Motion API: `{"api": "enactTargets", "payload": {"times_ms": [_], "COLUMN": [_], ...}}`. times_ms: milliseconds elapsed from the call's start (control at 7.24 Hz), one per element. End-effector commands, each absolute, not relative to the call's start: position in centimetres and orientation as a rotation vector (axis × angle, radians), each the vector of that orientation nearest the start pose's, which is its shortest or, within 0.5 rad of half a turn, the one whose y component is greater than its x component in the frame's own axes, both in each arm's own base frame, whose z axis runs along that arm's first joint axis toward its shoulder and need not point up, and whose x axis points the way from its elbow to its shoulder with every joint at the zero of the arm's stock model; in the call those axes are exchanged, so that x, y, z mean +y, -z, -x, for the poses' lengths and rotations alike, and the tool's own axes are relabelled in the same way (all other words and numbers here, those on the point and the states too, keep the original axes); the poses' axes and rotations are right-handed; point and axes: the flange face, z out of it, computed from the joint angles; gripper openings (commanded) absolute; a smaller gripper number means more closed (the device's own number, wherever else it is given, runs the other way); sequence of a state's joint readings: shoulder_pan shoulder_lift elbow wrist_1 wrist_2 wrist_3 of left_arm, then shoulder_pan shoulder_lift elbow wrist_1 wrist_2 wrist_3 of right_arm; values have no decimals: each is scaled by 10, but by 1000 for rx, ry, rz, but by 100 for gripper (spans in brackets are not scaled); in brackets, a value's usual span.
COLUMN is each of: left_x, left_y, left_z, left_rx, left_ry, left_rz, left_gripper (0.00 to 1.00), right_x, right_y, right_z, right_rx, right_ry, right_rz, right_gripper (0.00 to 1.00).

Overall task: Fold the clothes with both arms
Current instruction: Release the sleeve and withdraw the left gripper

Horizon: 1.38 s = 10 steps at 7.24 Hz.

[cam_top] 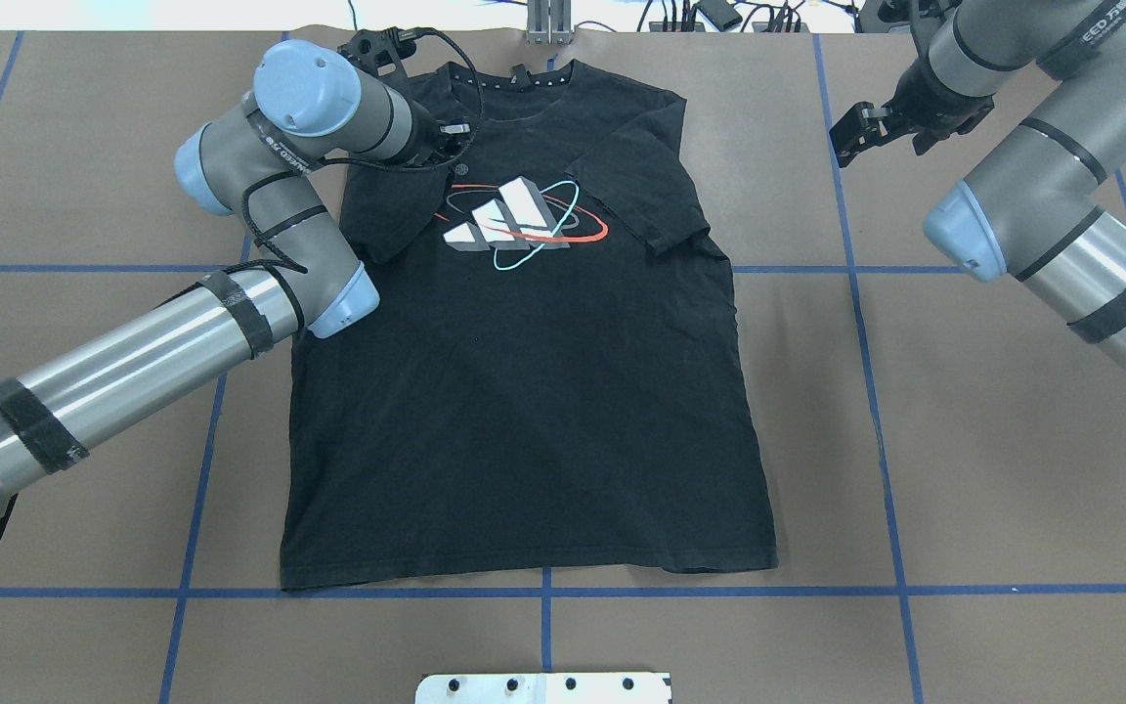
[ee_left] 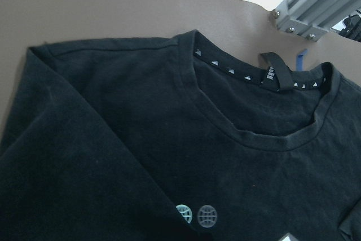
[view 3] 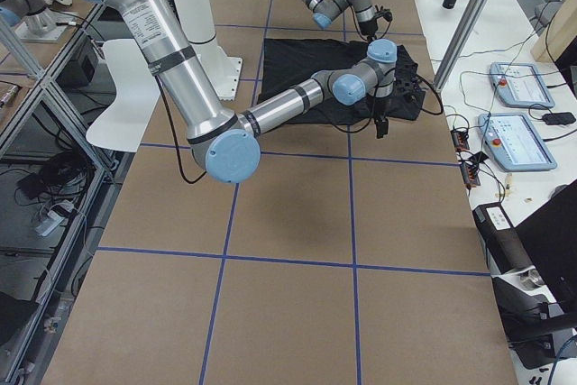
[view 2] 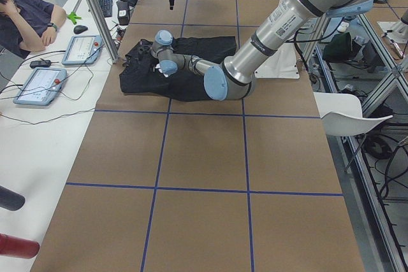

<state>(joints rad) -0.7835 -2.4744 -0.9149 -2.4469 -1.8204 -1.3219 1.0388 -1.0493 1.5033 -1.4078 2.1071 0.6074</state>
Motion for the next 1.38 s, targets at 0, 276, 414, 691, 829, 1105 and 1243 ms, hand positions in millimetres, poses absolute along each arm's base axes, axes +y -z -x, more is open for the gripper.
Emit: {"api": "enactTargets", "payload": {"times_ms": [0,276,414,691,829,1105,1243], "left_x": [-675,-667,-656,-609,-584,-521,-471], "left_y": [-275,-253,-265,-301,-318,-349,-365], "left_z": [-521,-512,-507,-470,-449,-403,-397], "left_rx": [1094,1131,1136,1193,1208,1230,1235], "left_ry": [334,301,235,126,111,88,56], "left_rz": [-367,-399,-382,-325,-317,-311,-279], "left_gripper": [43,100,100,100,100,100,100], "right_x": [-640,-638,-636,-599,-558,-477,-440], "right_y": [-372,-375,-374,-369,-366,-368,-367], "right_z": [283,284,284,285,281,287,290], "right_rx": [-761,-764,-771,-806,-834,-863,-860], "right_ry": [92,84,46,-2,-25,-58,-64], "right_rz": [-225,-213,-197,-181,-169,-112,-104], "right_gripper": [100,100,100,100,100,100,100]}}
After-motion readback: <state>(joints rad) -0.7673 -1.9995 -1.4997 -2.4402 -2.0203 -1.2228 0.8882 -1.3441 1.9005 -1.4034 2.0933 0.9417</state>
